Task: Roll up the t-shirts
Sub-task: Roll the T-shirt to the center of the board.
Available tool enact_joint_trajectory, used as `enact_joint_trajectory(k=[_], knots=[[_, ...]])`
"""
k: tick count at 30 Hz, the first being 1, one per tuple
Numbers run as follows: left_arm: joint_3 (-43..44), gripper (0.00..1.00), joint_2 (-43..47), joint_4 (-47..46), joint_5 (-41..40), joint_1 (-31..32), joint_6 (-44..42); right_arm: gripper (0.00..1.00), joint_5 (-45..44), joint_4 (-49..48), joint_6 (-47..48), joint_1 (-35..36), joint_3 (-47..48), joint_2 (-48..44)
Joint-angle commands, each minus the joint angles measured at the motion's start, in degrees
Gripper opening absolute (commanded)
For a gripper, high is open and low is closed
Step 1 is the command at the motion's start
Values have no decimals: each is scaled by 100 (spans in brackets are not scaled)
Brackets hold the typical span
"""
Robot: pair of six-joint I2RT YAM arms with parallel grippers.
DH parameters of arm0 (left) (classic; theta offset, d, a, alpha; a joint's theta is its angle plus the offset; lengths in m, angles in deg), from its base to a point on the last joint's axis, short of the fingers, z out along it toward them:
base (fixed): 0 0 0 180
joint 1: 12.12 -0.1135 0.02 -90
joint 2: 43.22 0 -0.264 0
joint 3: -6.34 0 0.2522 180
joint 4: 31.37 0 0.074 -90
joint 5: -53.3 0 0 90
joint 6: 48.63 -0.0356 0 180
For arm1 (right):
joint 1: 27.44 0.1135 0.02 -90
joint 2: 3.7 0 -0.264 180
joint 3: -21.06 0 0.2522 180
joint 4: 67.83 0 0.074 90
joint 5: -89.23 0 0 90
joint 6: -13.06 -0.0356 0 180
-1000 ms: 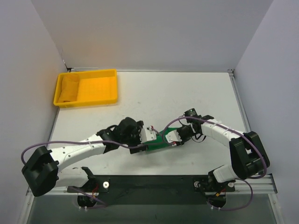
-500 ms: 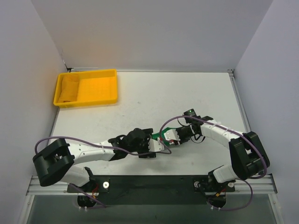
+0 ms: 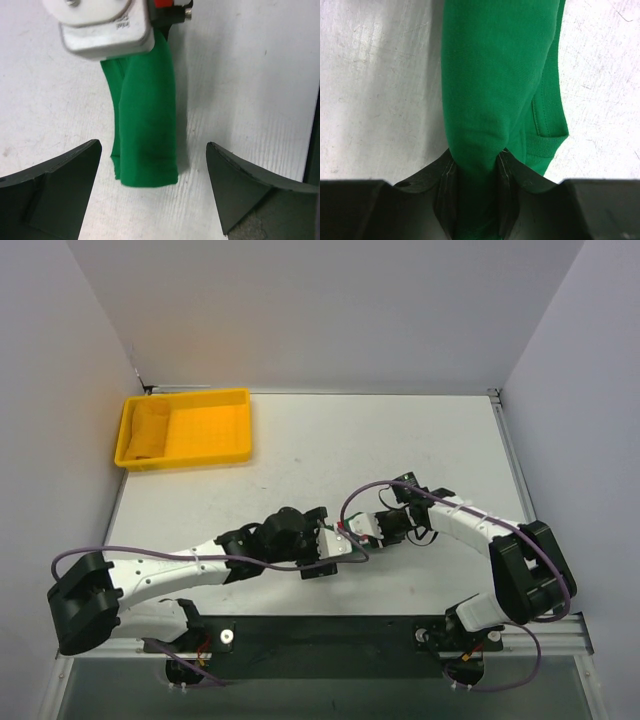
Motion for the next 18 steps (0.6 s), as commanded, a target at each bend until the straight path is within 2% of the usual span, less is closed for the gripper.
enact_joint_trajectory(k=[1,8,14,15,18], knots=[[213,97,-600,-543,-362,108,257,18,-214,290,-212,47,57,135],[-305,97,-1215,-1590,-505,-50,-245,18,-187,290,-247,39,-30,135],[-402,79,-1233,-1494,-170,-235,-456,18,-213,290,-230,39,-74,144],[-350,69,-1242,-1399,-40,-243,-491,17,-214,299,-239,39,-57,153],[-271,63,-1330,-1266,50,-252,-544,17,-196,290,-283,39,-13,179]])
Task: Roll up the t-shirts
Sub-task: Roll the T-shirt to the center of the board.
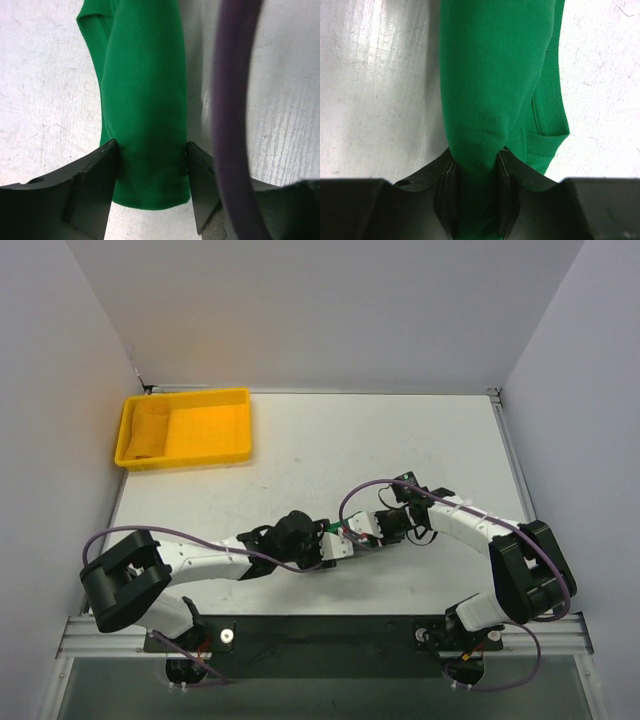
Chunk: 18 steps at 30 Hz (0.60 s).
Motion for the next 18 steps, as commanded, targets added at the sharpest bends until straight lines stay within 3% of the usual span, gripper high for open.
enact_joint_trajectory(k=[1,5,10,13,16,17,18], knots=[[175,62,-80,-90,116,-23,-155,17,-157,332,-147,36,-15,175],[202,71,-176,-221,-70,3,-128,17,-165,332,-217,28,29,219],[307,74,-396,-160,-140,82,-155,17,-148,332,-261,36,55,245],[430,63,-475,-2,52,65,-163,17,-139,340,-314,36,91,271],[580,30,-484,445,439,13,-277,17,-148,472,-270,37,134,280],[632,13,-467,664,657,-40,-182,17,-139,550,-244,45,169,280],[694,8,-441,771,747,-101,-146,17,-139,725,-253,37,274,289]])
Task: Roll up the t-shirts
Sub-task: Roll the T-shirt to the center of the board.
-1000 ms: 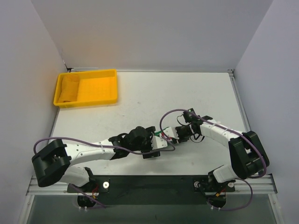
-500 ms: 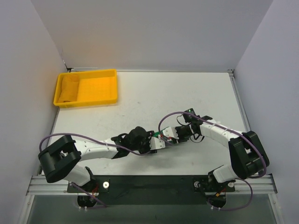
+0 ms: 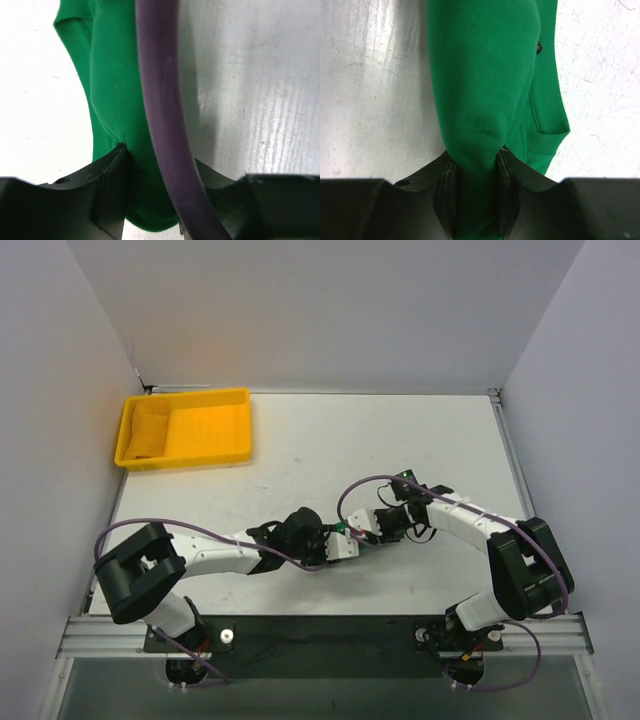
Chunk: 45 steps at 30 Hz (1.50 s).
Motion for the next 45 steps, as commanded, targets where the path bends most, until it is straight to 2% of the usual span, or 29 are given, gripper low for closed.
enact_joint_trajectory(k=[1,3,5,6,14,19,23,28,38,39,40,42,43,45], knots=[[395,6,95,673,694,-256,20,17,-111,809,-76,34,240,215],[474,0,165,1094,1134,-407,-32,17,-84,1247,-14,26,485,259],[509,0,262,1384,1362,-625,-32,17,-6,1530,-5,25,662,381],[570,0,289,1516,1738,-714,-58,17,30,1862,30,25,793,434],[606,0,491,2422,2260,-1136,-59,17,390,4103,13,26,2568,1673],[729,0,368,3010,2690,-1260,-173,18,434,5010,-5,34,3307,2525],[807,0,219,3082,2726,-1374,-217,18,443,5739,-5,61,3991,3184],[992,0,-106,3248,2814,-1602,-322,18,373,6048,12,69,4458,3774],[1493,0,-765,3495,2551,-1945,-358,18,153,7208,-655,78,6154,5338],[1537,3,-809,3530,2498,-1989,-331,19,118,7244,-708,78,6234,5461],[1625,16,-827,3626,2341,-2024,-314,19,83,7262,-821,87,6417,5523],[1678,27,-688,3697,2173,-2129,-296,19,48,7271,-1243,69,6638,5742],[1696,35,-591,3828,2059,-2182,-339,19,48,7271,-1331,43,6752,5804],[1731,43,-152,3943,1909,-2322,-375,19,83,7271,-1490,-79,7068,5909]])
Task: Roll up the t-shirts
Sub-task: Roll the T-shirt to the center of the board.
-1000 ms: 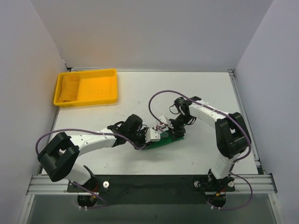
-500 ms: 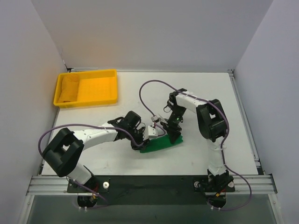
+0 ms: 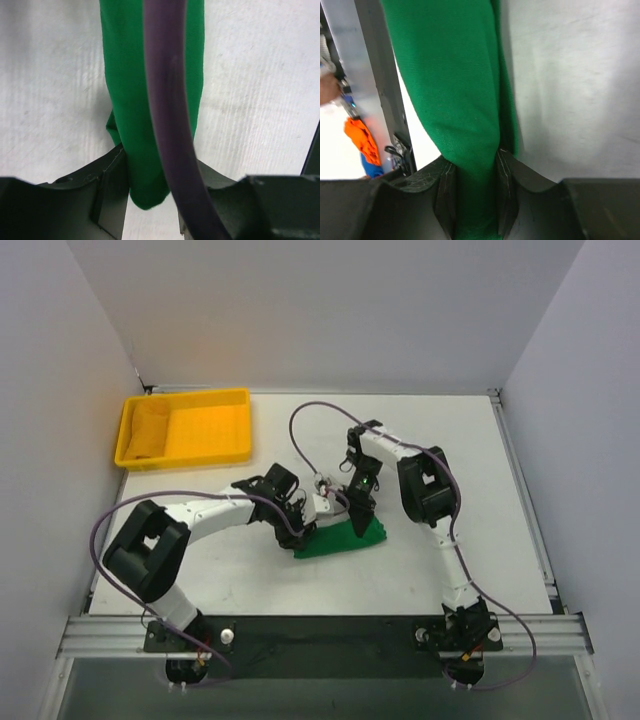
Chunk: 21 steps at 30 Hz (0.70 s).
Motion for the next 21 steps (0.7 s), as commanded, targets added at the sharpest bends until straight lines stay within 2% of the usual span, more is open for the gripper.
enact_joint_trajectory(k=[1,6,9,10,14,19,21], knots=[[170,46,719,736,-661,-352,-217,18,-507,792,-461,-218,606,398],[337,61,1527,826,-916,-343,-272,19,-682,792,-829,-174,1011,652],[329,70,1617,255,-1399,-81,264,19,-964,784,-971,-25,1073,767],[346,70,1582,115,-1365,-19,413,19,-1025,784,-997,2,1073,793],[267,63,1424,-413,-1215,385,765,19,-1245,757,-997,125,994,794],[355,49,669,-1405,-1628,386,1906,19,-1263,635,-1164,125,1003,811],[425,46,318,-1713,-1594,395,2145,19,-1281,599,-1252,125,994,802]])
